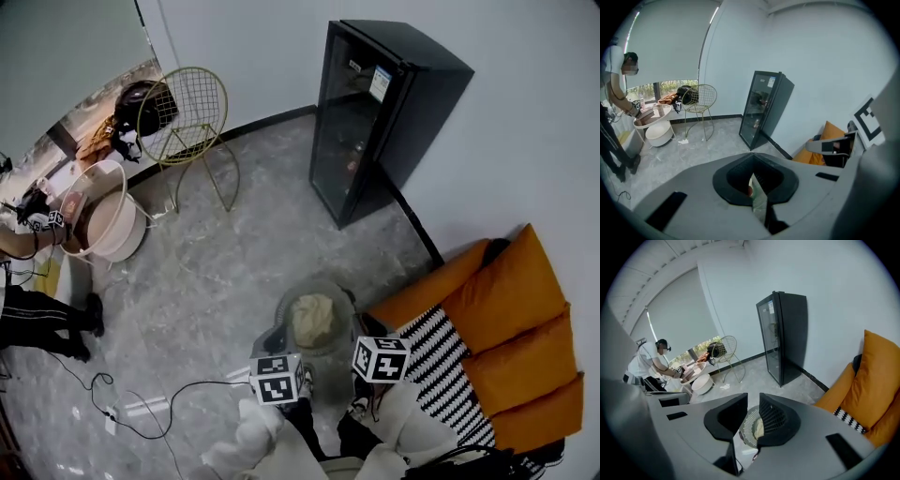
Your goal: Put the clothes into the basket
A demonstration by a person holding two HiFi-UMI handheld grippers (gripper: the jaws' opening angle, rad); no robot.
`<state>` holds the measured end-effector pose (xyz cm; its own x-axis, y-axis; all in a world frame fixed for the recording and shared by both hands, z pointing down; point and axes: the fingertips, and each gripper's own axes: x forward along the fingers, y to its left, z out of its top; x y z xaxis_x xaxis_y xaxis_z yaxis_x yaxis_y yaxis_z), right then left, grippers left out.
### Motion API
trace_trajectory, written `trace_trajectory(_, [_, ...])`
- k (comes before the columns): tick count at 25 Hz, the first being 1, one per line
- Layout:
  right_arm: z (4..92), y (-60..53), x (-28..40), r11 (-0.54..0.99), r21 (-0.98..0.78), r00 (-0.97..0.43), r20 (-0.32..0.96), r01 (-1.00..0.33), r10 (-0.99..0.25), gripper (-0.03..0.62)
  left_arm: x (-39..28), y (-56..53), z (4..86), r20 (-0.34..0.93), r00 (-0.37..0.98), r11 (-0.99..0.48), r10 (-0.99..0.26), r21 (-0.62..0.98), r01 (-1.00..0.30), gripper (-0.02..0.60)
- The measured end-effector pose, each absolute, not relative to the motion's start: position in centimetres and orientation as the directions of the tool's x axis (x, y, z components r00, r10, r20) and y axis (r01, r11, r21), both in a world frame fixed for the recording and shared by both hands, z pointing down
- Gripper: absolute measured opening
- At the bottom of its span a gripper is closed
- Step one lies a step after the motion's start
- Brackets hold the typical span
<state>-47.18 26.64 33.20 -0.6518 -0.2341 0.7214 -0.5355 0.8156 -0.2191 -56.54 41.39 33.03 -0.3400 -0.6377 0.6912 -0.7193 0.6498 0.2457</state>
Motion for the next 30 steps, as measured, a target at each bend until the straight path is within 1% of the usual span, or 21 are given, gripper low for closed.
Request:
trace_trajectory(1, [32.5,26.3,-46.8,0.816,-0.219,-0.657,0.715,-0.535,-0.239,0.078,-56.1,41.1,32.5,0.688,-0.341,0.652,-0.641,0.252,-0.715,0.003])
trace_trajectory(5, [29.4,25.7,-45.3,0.821,-0.228,-0.687,0.683,-0.524,-0.249,0.06,-54.4,40.0,29.9,0.66,-0.355,0.652,-0.662,0.272,-0.708,0.002])
trace_trajectory(11, [25.4,25.5,-42.6,0.847,-0.237,-0.734,0.638,-0.475,-0.233,0.043,-52.4,40.0,26.2,0.624,-0.409,0.666,-0.666,0.251,-0.702,0.003])
trace_trajectory(16, [23.3,24.6,-41.1,0.883,-0.202,-0.764,0.604,-0.423,-0.227,0.035,-51.4,40.0,23.7,0.592,-0.469,0.689,-0.656,0.216,-0.691,0.003])
trace_trajectory(21, [22.2,23.3,-40.0,0.894,-0.191,-0.781,0.58,-0.407,-0.231,0.034,-50.6,40.2,22.8,0.577,-0.511,0.715,-0.637,0.194,-0.672,0.003])
trace_trajectory(30, [22.2,23.5,-39.5,0.91,-0.197,-0.801,0.565,-0.366,-0.2,0.034,-49.4,40.4,22.8,0.574,-0.543,0.742,-0.613,0.182,-0.646,0.003])
